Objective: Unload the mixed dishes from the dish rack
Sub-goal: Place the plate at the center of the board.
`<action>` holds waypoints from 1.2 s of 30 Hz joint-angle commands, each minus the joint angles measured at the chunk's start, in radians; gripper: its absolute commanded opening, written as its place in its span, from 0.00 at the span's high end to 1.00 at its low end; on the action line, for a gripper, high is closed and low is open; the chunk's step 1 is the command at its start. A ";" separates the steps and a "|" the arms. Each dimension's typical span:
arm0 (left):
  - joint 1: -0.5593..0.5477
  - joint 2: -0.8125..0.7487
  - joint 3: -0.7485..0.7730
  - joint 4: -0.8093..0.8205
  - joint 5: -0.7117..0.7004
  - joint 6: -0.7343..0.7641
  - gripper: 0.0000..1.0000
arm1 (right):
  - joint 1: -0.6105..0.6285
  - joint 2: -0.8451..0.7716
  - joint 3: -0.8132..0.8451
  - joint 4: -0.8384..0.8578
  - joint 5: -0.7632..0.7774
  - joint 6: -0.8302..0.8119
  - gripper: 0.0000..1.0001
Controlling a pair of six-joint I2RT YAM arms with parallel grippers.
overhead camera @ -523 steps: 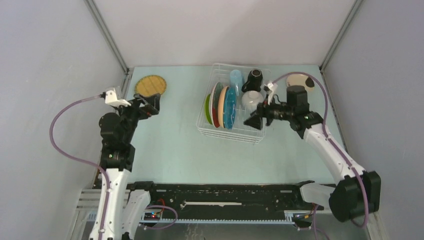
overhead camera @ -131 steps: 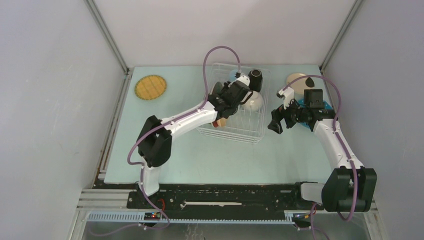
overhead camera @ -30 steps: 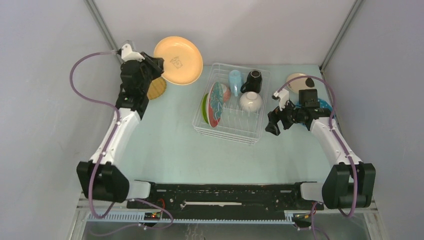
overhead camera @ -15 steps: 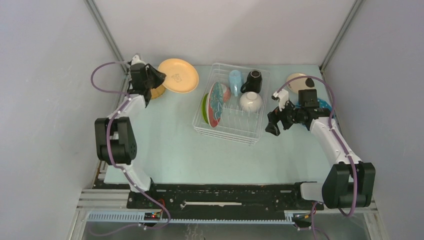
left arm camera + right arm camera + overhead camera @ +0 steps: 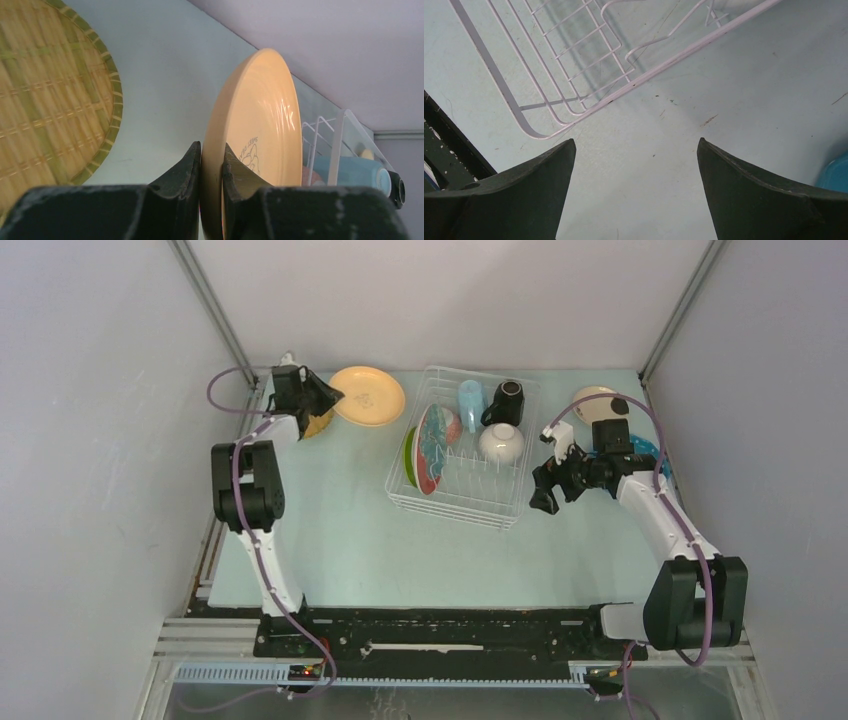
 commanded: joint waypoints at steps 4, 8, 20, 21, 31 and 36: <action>0.002 0.125 0.158 -0.054 0.088 -0.036 0.90 | 0.010 0.011 0.031 -0.005 0.009 -0.016 0.00; 0.001 0.185 0.225 -0.124 0.096 -0.022 0.86 | 0.010 0.013 0.032 -0.005 0.011 -0.018 0.00; 0.001 0.240 0.260 -0.216 0.081 -0.014 0.71 | 0.010 0.013 0.036 -0.012 0.015 -0.021 0.00; 0.001 0.237 0.261 -0.222 0.079 -0.013 0.68 | 0.010 0.012 0.036 -0.012 0.015 -0.023 0.00; 0.002 0.151 0.228 -0.289 0.015 0.041 0.31 | 0.008 -0.002 0.038 -0.016 0.013 -0.021 0.00; 0.003 0.097 0.214 -0.356 -0.069 0.085 0.17 | 0.004 -0.013 0.038 -0.017 0.004 -0.020 0.00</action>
